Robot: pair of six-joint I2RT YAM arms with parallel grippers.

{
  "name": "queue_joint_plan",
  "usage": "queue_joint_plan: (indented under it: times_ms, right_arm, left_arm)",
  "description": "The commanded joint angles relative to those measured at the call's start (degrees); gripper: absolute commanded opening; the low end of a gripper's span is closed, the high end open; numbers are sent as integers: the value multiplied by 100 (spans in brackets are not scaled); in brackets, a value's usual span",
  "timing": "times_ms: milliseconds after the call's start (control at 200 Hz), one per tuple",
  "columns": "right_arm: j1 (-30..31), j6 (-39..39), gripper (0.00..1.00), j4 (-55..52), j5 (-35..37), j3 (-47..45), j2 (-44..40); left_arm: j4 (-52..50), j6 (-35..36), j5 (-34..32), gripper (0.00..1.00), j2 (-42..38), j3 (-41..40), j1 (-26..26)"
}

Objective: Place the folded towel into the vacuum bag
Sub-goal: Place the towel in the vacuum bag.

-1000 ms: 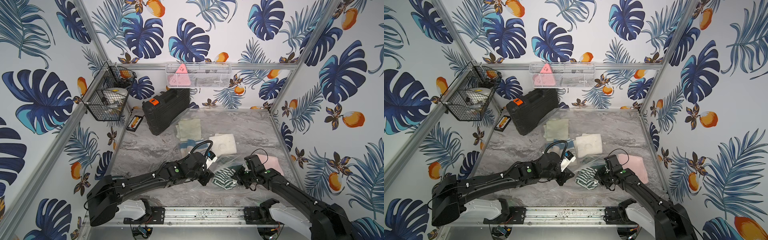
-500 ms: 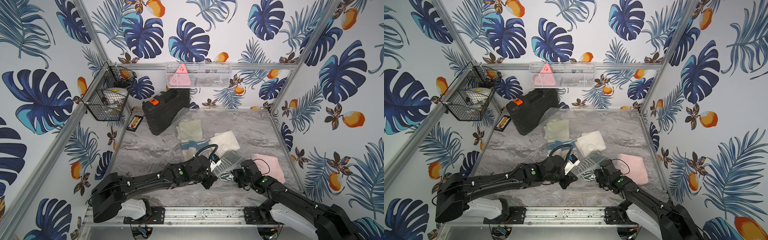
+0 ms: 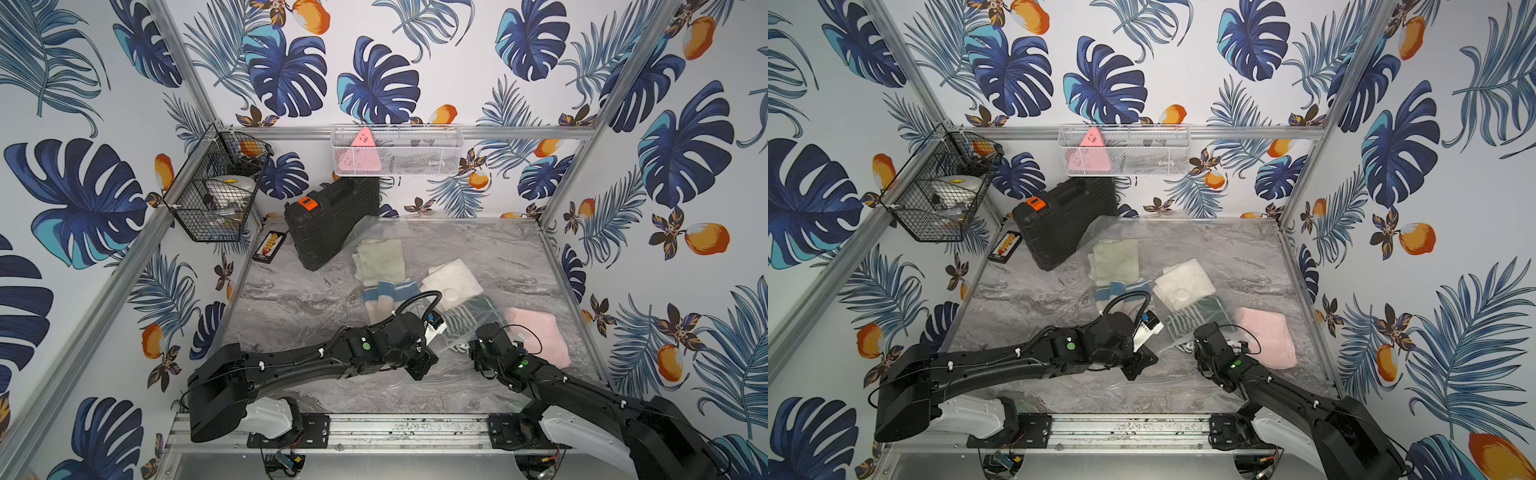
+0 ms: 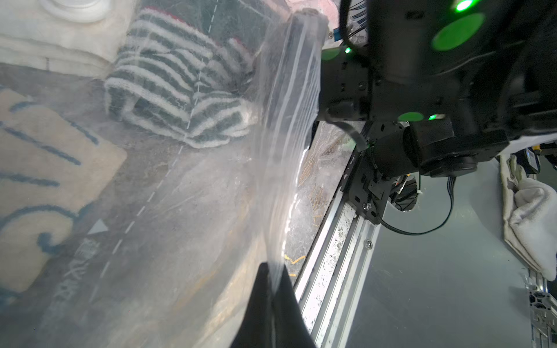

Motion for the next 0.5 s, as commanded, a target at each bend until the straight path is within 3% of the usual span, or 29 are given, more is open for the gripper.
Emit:
queue_joint_plan:
  times_ms: [0, 405, 495]
  right_arm:
    - [110, -134, 0, 1075, 179, -5, 524]
    - [218, -1020, 3, 3664, 471, -2, 2478]
    - [218, -1085, 16, 4147, 261, -221, 2562]
  left_arm:
    - [20, 134, 149, 0, -1, 77, -44]
    - [-633, 555, 18, 0, 2, 237, -44]
    - [-1029, 602, -311, 19, -10, 431, -51]
